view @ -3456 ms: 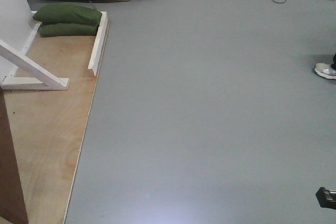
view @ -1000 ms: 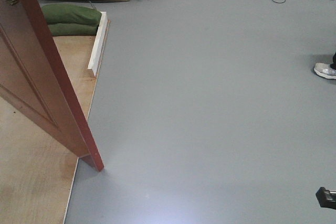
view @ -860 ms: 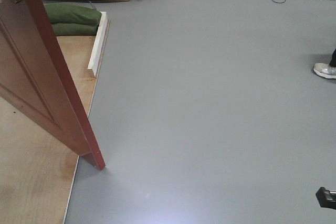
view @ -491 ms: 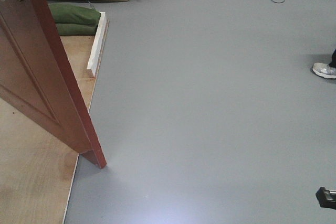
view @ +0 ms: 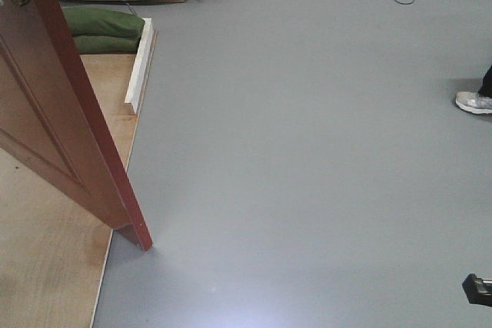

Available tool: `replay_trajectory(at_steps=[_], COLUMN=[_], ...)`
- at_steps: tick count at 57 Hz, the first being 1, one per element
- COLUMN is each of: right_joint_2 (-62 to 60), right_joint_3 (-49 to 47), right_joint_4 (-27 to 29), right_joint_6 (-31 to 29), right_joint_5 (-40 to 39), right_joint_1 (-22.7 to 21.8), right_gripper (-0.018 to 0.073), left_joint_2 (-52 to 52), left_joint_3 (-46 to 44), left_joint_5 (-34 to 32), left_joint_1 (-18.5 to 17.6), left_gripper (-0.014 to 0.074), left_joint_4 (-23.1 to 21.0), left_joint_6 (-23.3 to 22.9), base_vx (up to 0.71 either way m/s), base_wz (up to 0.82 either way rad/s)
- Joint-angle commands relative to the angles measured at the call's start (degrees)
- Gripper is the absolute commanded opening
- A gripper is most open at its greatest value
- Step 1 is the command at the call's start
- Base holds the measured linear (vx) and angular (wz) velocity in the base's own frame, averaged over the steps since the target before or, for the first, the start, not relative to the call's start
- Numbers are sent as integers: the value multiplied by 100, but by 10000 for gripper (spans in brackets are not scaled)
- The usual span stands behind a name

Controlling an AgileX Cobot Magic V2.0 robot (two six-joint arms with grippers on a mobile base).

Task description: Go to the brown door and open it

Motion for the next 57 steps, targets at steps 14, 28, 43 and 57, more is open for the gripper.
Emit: replay_trajectory(at_steps=[14,28,43,57], right_joint_2=[-61,-61,-61,-61], right_joint_3=[29,29,29,29], right_joint_4=[-1,-1,-1,-1], right_joint_6=[-32,-32,-32,-32], right_joint_5=[-467,-467,-467,-467], right_joint_1=[10,10,10,10], right_gripper=[0,0,0,0], left_joint_2=[-217,-217,-203,-197], left_joint_3=[-165,-165,-165,-165], left_joint_5=[-192,-192,-183,-170], left_joint_1=[-16,-16,-16,-16], left_gripper=[-3,-3,-3,-3], left_joint_4=[-223,-223,-223,-223], left_joint_6=[10,10,10,10], base_vx=[3,6,9,10], base_wz=[-2,-4,-6,-2])
